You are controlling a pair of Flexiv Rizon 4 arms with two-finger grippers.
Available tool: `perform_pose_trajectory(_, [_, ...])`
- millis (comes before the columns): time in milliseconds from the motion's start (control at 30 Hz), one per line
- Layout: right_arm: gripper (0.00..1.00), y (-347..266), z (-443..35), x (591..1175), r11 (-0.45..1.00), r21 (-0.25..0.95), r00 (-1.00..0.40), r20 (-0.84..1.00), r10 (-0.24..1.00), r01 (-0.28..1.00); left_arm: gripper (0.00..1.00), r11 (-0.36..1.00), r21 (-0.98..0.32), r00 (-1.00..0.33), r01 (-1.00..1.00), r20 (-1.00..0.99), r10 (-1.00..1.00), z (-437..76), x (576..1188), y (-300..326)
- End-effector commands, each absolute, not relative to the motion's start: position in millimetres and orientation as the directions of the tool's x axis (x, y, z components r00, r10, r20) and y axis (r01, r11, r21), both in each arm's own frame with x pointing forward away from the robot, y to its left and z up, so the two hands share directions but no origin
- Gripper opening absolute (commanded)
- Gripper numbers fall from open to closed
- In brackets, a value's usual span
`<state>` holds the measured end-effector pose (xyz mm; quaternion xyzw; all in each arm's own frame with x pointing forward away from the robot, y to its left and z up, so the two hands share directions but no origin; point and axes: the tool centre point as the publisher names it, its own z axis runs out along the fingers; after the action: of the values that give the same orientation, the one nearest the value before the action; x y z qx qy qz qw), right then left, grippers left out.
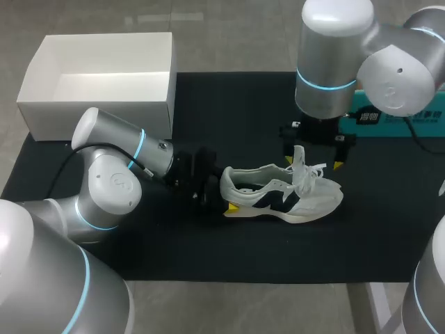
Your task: Take the shoe out of the shoebox, open the shoe tongue, remove and reinsert the insole, then place the shoe into the shoebox
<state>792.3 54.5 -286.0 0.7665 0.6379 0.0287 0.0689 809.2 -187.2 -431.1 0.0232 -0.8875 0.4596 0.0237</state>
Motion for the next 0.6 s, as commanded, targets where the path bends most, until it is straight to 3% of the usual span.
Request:
perform_pose_trajectory(33, [1.0, 65, -272, 792, 0.163, 0.197, -0.17, 0.021, 0.985, 0.967, 0.0, 0.575, -0.815, -0.998, -0.062, 0.062, -0.02, -432, 809, -187])
perform_pose_trajectory(233, [1.0, 89, -273, 800, 0.411, 0.133, -0.417, 0.025, 0.908, 0.902, 0.0, 0.575, -0.815, -0.998, -0.062, 0.062, -0.02, -432, 809, -187])
perform_pose_trajectory(433, [1.0, 119, -274, 793, 0.735, 0.052, -0.736, 0.002, 0.677, 0.676, 0.0, 0.575, -0.815, -0.998, -0.062, 0.062, -0.02, -432, 809, -187])
perform_pose_trajectory(600, [1.0, 127, -270, 785, 0.822, 0.049, -0.823, 0.015, 0.568, 0.568, 0.0, 0.575, -0.815, -0.998, -0.062, 0.062, -0.02, -432, 809, -187])
